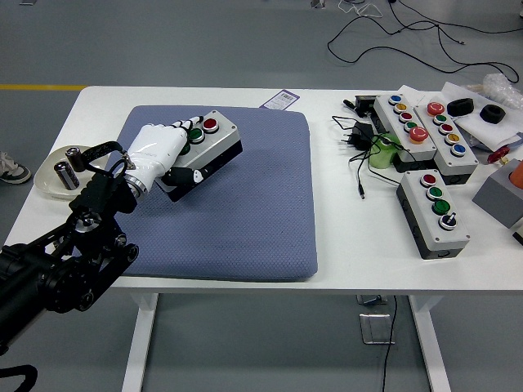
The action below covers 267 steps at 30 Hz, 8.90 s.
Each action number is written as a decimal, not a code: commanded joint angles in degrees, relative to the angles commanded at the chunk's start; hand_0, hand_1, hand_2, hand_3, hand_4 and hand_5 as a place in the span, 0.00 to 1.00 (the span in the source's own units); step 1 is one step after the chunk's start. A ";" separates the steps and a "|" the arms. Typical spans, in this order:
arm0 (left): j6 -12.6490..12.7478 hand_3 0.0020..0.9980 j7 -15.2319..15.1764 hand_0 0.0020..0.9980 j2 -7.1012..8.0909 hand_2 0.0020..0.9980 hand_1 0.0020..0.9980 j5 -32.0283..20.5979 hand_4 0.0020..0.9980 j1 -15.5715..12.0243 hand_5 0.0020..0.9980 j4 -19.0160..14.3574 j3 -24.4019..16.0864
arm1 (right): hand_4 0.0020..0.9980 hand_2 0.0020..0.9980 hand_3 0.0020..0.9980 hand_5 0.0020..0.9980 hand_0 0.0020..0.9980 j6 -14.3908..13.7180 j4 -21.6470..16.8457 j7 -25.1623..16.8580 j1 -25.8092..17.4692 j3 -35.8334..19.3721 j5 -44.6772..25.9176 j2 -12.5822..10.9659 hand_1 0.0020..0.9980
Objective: Pick up the button,place it on the desk,press the button,press the button
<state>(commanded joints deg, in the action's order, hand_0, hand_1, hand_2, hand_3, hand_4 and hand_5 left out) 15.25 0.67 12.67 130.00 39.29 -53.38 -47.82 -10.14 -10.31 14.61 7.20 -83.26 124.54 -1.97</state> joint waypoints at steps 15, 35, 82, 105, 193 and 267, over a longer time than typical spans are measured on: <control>6.52 0.72 -16.33 0.17 8.93 0.29 0.22 -8.05 0.55 7.85 0.00 4.26 21.08 | 0.34 0.70 0.65 0.19 0.68 0.12 0.00 0.19 0.20 -0.03 0.51 0.07 0.65; 11.91 0.67 -21.49 0.19 11.34 0.30 0.24 -21.49 0.58 9.94 0.00 0.17 29.84 | 0.33 0.70 0.65 0.19 0.68 0.19 0.00 0.27 0.41 -0.56 2.17 0.09 0.65; -3.90 1.00 -17.53 0.53 12.36 0.92 0.70 -21.82 1.00 10.90 0.52 0.57 28.08 | 0.33 0.70 0.65 0.19 0.68 0.29 0.00 0.19 0.68 -0.19 2.72 0.10 0.65; -2.11 1.00 -17.02 0.57 14.74 0.94 0.73 -9.84 1.00 9.62 0.56 -0.08 24.44 | 0.33 0.70 0.65 0.18 0.68 0.38 0.00 0.27 0.55 0.80 1.30 0.12 0.65; -17.64 0.68 4.13 0.00 17.49 0.06 0.00 -25.49 0.69 -1.68 1.00 -25.15 9.26 | 0.33 0.70 0.64 0.18 0.68 0.67 0.00 0.45 0.42 0.83 0.82 0.41 0.65; -17.62 0.68 4.43 0.00 14.71 0.03 0.00 -26.65 0.69 0.58 1.00 -23.70 13.18 | 0.33 0.70 0.64 0.19 0.68 0.71 0.00 0.45 0.52 1.34 -0.01 0.39 0.65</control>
<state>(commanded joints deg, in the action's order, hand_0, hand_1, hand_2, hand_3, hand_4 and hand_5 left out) -2.37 5.10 27.38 103.35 39.87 -77.08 -34.63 -9.44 -10.31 15.07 7.72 -81.93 124.53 -1.58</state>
